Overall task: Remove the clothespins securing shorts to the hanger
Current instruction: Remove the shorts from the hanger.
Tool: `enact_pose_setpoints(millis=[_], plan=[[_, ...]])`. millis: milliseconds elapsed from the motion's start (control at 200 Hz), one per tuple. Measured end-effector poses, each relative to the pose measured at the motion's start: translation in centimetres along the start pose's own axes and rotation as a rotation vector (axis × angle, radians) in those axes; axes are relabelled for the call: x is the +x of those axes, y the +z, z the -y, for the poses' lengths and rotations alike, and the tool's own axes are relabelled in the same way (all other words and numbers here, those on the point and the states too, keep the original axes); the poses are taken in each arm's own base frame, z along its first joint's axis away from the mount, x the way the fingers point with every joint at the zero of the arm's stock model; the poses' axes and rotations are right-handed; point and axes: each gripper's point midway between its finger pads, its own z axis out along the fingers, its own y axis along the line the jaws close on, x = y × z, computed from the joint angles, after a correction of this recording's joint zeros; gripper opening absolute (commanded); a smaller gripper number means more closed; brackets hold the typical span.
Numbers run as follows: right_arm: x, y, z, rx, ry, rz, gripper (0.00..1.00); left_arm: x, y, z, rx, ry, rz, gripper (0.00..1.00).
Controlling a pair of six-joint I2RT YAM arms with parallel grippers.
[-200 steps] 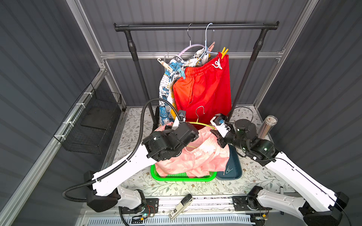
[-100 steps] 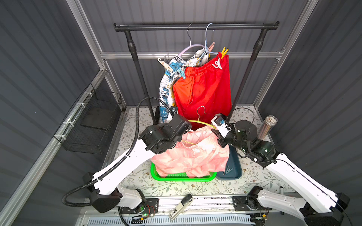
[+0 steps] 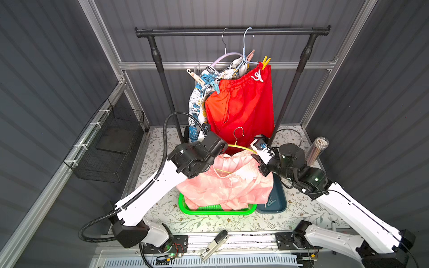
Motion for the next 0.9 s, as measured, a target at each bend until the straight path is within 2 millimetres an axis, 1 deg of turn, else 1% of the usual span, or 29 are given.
enact_pose_setpoints(millis=[115,225,255,405,535,620,766,821,896], plan=[[0.3,-0.2,0.2,0.012,-0.012,-0.009,0.00,0.4,0.3,0.0,-0.008,0.023,-0.020,0.33],[0.4,-0.5,0.5,0.031,-0.011,-0.006,0.00,0.5,0.4,-0.2,-0.005,0.012,-0.027,0.09],[0.4,-0.6,0.5,0.035,-0.011,-0.005,0.00,0.5,0.5,-0.2,-0.001,0.006,-0.031,0.00],[0.6,-1.1,1.0,0.063,-0.017,-0.004,0.00,0.3,0.7,-1.2,-0.020,-0.014,-0.031,0.00],[0.5,-1.3,1.1,0.076,-0.018,0.010,0.00,-0.1,0.1,-2.2,-0.013,-0.034,-0.013,0.00],[0.4,-1.4,1.0,0.076,-0.018,0.025,0.00,-0.5,-0.6,-3.8,-0.014,-0.055,0.004,0.00],[-0.4,-1.4,0.3,0.048,-0.018,0.080,0.00,-0.8,-1.5,-7.6,-0.013,-0.130,0.016,0.00],[-0.8,-1.6,0.1,0.039,-0.017,0.104,0.00,-0.6,-1.6,-8.5,0.000,-0.152,0.016,0.00],[-1.1,-1.8,-0.1,0.029,-0.018,0.131,0.00,-0.1,-1.5,-8.9,0.021,-0.162,0.003,0.00]])
